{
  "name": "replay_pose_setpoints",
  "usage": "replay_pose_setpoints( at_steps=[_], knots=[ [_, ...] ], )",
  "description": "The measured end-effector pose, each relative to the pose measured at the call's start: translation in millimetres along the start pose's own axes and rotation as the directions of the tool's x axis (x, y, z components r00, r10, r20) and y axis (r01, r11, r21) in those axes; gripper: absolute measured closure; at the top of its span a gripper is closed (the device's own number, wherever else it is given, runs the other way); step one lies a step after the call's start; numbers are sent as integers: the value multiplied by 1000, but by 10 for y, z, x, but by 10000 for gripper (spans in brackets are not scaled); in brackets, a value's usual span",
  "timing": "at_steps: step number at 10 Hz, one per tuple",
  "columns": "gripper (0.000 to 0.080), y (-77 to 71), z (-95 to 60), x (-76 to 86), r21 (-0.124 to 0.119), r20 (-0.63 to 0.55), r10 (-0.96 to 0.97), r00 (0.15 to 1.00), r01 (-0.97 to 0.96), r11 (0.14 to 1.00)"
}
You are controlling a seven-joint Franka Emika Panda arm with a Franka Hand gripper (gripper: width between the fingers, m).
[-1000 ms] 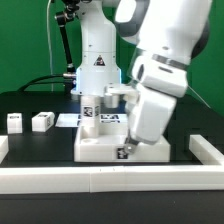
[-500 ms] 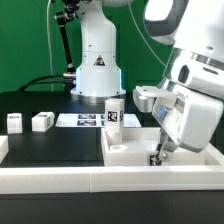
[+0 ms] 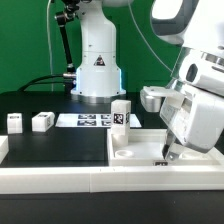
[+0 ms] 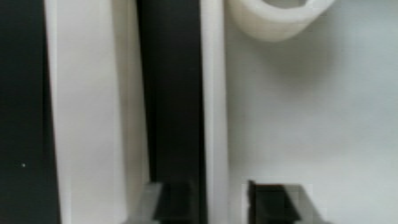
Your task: Assemble square table
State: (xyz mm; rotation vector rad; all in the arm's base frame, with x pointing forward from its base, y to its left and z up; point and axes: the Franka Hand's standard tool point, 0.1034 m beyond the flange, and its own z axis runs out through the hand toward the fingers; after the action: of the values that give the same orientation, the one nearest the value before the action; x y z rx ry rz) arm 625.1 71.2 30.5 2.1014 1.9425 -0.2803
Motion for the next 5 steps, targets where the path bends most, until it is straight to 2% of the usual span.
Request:
replay_pose_setpoints(
  at_steps=[1,3,4,5],
  knots=[
    [476,13,-53,-65,8,4,9,1000,-9,1000],
    [203,67,-197,-194,4,3,31,1000,-31,1000],
    [203,85,-248,-259,0,2,41,999,-41,999],
    [161,81,-315,-367,-4,0,56,998,-56,998]
  ],
)
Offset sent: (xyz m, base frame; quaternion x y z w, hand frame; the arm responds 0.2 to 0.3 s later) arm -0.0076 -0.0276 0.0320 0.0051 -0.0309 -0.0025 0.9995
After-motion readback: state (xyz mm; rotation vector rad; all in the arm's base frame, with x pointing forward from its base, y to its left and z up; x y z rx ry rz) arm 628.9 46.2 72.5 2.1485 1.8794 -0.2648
